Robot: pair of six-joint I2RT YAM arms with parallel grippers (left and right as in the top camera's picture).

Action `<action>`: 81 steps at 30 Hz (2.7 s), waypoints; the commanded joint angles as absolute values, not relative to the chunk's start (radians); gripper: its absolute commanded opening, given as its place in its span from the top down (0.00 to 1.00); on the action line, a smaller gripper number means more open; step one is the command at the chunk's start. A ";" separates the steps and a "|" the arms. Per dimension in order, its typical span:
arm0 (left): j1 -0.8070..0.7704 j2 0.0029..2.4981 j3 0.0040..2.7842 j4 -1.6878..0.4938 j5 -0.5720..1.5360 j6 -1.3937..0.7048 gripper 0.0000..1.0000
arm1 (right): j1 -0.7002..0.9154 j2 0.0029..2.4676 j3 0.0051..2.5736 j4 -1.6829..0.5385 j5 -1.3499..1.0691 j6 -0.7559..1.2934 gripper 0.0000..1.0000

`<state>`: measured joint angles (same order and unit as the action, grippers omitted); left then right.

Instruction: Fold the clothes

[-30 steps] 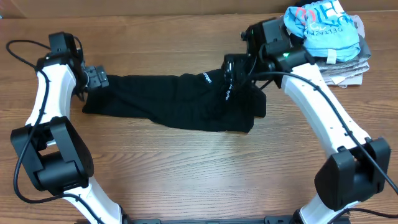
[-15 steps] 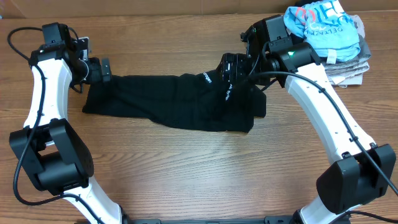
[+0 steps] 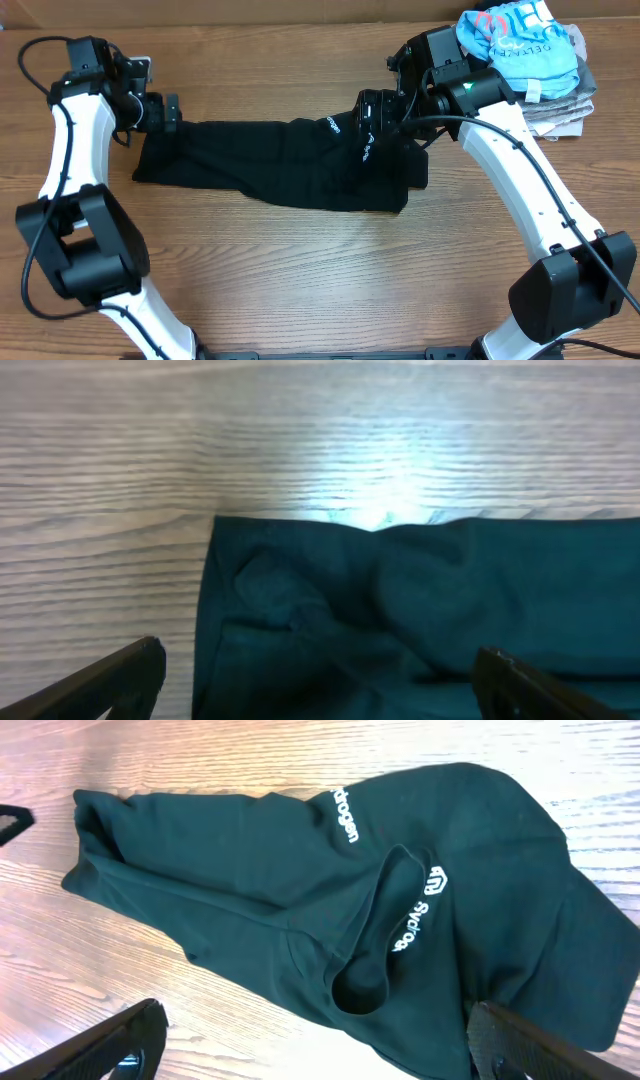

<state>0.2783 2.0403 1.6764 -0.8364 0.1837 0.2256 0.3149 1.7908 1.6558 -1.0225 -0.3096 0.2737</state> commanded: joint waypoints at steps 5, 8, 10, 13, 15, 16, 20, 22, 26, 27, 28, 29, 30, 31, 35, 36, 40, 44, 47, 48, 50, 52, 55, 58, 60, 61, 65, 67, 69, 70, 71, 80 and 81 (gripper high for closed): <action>0.314 2.195 1.692 -0.837 0.232 0.302 0.00 | 0.314 1.773 1.674 -1.046 -0.304 0.258 0.00; 0.316 2.233 1.692 -0.844 0.237 0.340 0.00 | 0.314 1.773 1.674 -1.050 -0.305 0.258 0.00; 0.316 2.251 1.692 -0.848 0.215 0.345 0.00 | 0.314 1.773 1.674 -1.051 -0.305 0.258 0.00; 0.317 2.268 1.692 -0.858 0.172 0.344 0.00 | 0.314 1.773 1.674 -1.052 -0.305 0.258 0.00; 0.318 2.270 1.691 -0.867 0.136 0.344 0.00 | 0.314 1.773 1.674 -1.055 -0.305 0.258 0.00; 0.321 2.270 1.690 -0.874 0.121 0.344 0.00 | 0.314 1.773 1.674 -1.056 -0.305 0.258 0.00; 0.337 2.270 1.690 -0.923 0.041 0.324 0.00 | 0.314 1.773 1.674 -1.057 -0.304 0.258 0.00; 0.347 2.270 1.690 -0.940 0.007 0.295 0.00 | 0.314 1.774 1.674 -1.056 -0.304 0.258 0.00; 0.368 2.270 1.690 -0.964 -0.010 0.242 0.00 | 0.314 1.774 1.674 -1.056 -0.304 0.257 0.00; 0.372 2.270 1.690 -0.971 -0.010 0.236 0.00 | 0.314 1.775 1.674 -1.055 -0.304 0.257 0.00; 0.373 2.270 1.690 -0.979 -0.010 0.229 0.00 | 0.314 1.775 1.674 -1.054 -0.304 0.257 0.00; 0.375 2.270 1.690 -0.986 -0.010 0.219 0.00 | 0.314 1.775 1.674 -1.053 -0.304 0.257 0.00; 0.375 2.270 1.690 -0.992 -0.010 0.206 0.00 | 0.314 1.775 1.674 -1.053 -0.304 0.257 0.00; 0.374 2.270 1.692 -1.004 -0.010 0.191 0.00 | 0.314 1.775 1.674 -1.052 -0.304 0.257 0.00; 0.374 2.270 1.700 -1.076 -0.010 0.178 0.00 | 0.314 1.775 1.674 -1.050 -0.304 0.257 0.00; 0.374 2.270 1.705 -1.094 -0.010 0.178 0.00 | 0.314 1.775 1.674 -1.050 -0.304 0.257 0.00; 0.374 2.270 1.773 -1.174 0.022 0.142 0.00 | 0.314 1.775 1.674 -1.048 -0.304 0.254 0.00; 0.374 2.270 1.921 -1.309 0.083 0.157 0.01 | 0.314 1.775 1.674 -1.043 -0.304 0.254 0.00; 0.374 2.270 2.011 -1.410 0.097 0.157 0.00 | 0.314 1.775 1.674 -1.042 -0.304 0.254 0.00; 0.374 2.270 2.025 -1.436 0.097 0.157 0.00 | 0.314 1.775 1.674 -1.042 -0.304 0.254 0.00; 0.374 2.270 2.025 -1.473 0.097 0.157 0.00 | 0.314 1.775 1.674 -1.042 -0.304 0.254 0.00; 0.377 2.270 2.000 -1.481 0.097 0.156 0.00 | 0.314 1.775 1.674 -1.042 -0.304 0.253 0.00; 0.389 2.270 1.942 -1.467 0.089 0.140 0.00 | 0.314 1.775 1.674 -1.046 -0.305 0.237 0.00; 0.413 2.270 1.882 -1.436 0.063 0.117 0.00 | 0.314 1.775 1.674 -1.054 -0.305 0.222 0.00; 0.432 2.270 1.850 -1.399 0.068 0.113 0.00 | 0.314 1.775 1.674 -1.056 -0.304 0.202 0.00; 0.438 2.270 1.839 -1.382 0.069 0.111 0.00 | 0.314 1.775 1.674 -1.056 -0.304 0.200 0.00; 0.447 2.270 1.806 -1.302 0.070 0.112 0.00 | 0.314 1.775 1.674 -1.056 -0.304 0.200 0.00; 0.440 2.270 1.802 -1.251 0.071 0.112 0.00 | 0.314 1.776 1.674 -1.053 -0.304 0.200 0.00; 0.430 2.270 1.801 -1.218 0.072 0.125 0.00 | 0.314 1.777 1.674 -1.048 -0.304 0.200 0.00; 0.425 2.270 1.801 -1.208 0.071 0.133 0.00 | 0.314 1.777 1.674 -1.047 -0.304 0.200 0.00; 0.414 2.270 1.796 -1.192 0.071 0.144 0.00 | 0.314 1.777 1.674 -1.045 -0.304 0.200 0.00; 0.392 2.270 1.631 -1.098 0.067 0.075 0.25 | 0.314 1.777 1.674 -1.047 -0.305 0.200 0.00; 0.393 2.270 1.608 -1.083 0.063 0.066 0.26 | 0.314 1.777 1.674 -1.049 -0.305 0.200 0.00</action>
